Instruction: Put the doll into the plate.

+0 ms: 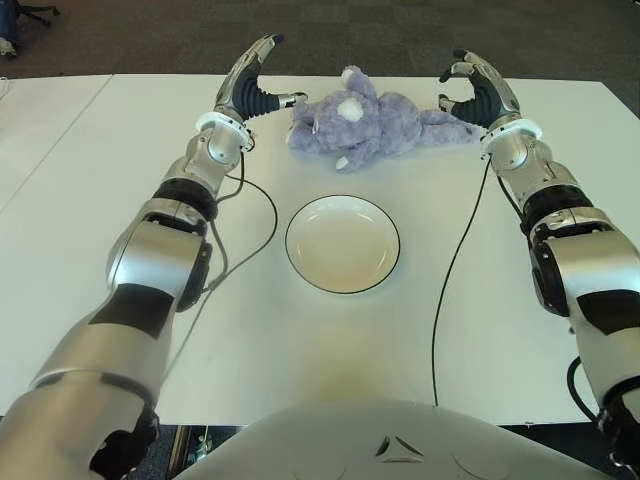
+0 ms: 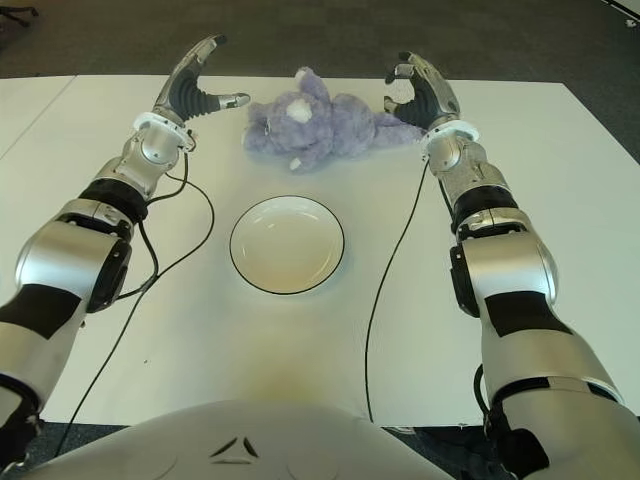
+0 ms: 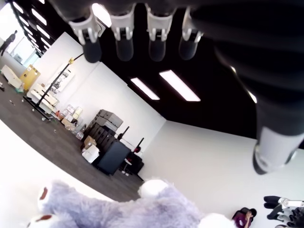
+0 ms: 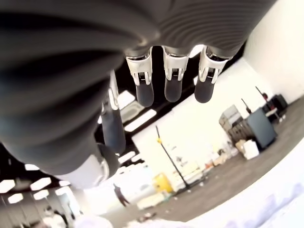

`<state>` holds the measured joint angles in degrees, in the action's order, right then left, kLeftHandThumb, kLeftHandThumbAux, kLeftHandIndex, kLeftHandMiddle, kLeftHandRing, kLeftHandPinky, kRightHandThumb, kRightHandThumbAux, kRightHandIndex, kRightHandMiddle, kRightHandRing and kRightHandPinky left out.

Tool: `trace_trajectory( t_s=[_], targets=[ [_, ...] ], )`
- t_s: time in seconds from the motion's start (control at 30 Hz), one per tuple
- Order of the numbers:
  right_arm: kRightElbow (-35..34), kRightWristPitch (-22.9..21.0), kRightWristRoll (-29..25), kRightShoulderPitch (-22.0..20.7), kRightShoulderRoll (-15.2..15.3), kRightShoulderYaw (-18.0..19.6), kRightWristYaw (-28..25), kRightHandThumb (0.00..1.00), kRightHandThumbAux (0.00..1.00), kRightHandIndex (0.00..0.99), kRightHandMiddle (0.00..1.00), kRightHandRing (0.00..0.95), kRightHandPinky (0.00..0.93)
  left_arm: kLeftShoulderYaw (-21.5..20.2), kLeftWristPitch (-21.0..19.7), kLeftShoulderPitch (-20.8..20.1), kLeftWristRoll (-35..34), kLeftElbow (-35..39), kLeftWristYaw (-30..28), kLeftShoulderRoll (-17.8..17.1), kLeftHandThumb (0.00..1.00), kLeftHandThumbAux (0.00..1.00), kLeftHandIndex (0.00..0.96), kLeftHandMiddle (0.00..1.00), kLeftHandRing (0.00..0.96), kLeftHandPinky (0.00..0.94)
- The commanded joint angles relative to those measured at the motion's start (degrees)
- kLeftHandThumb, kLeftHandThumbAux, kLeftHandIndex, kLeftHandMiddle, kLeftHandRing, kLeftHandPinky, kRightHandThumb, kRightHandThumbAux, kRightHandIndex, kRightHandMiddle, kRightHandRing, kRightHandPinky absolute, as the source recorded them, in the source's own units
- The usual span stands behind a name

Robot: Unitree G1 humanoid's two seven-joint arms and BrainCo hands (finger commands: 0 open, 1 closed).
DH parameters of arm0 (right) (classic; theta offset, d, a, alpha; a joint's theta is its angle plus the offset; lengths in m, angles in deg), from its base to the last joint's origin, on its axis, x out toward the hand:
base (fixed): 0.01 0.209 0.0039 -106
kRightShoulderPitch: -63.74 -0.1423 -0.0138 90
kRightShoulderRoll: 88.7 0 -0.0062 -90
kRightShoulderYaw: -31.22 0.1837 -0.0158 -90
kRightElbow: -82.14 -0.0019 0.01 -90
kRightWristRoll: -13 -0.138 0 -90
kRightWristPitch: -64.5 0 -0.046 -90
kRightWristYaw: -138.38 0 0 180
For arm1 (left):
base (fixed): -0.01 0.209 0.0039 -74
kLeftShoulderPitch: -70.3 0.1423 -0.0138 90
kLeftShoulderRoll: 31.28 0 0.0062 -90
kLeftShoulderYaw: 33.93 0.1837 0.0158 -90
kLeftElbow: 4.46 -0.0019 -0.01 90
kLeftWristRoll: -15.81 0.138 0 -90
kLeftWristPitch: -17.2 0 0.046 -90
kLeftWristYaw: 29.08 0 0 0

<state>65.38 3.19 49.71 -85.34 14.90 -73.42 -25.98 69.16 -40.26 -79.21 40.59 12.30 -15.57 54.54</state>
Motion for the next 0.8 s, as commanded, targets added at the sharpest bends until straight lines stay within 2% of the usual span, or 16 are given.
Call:
trace_trajectory(
  t_s=[0.03,0.33,0.57,0.8],
  targets=[
    [1.51,-1.24,3.37,-1.02,1.39,-4.27,1.00,0.087,0.671,0.132,0.023,0.000,0.008,2.52,-1.73,-1.53,2.80,-0.58,-1.40,-0.75,0.072,0.552,0.000,0.000,0.000,0.000],
    [2.04,-1.49,4.68,-1.04,2.33,-7.83,0.94,0.100,0.663,0.125,0.018,0.000,0.013,7.18,-1.71,-2.17,6.94,-0.65,-1.63,-1.34,0.081,0.581,0.000,0.000,0.000,0.000],
    [2.29,-1.54,3.76,-0.21,2.35,-8.44,0.55,0.135,0.687,0.121,0.027,0.000,0.000,10.76,-0.20,-2.08,10.20,-0.90,-0.88,-1.81,0.059,0.585,0.000,0.000,0.000,0.000],
    [2.71,-1.41,4.04,0.74,2.07,-9.23,1.71,0.225,0.731,0.129,0.034,0.000,0.019,13.24,-0.87,-2.07,12.63,-1.85,0.61,-1.42,0.041,0.593,0.000,0.000,0.000,0.000]
  ],
)
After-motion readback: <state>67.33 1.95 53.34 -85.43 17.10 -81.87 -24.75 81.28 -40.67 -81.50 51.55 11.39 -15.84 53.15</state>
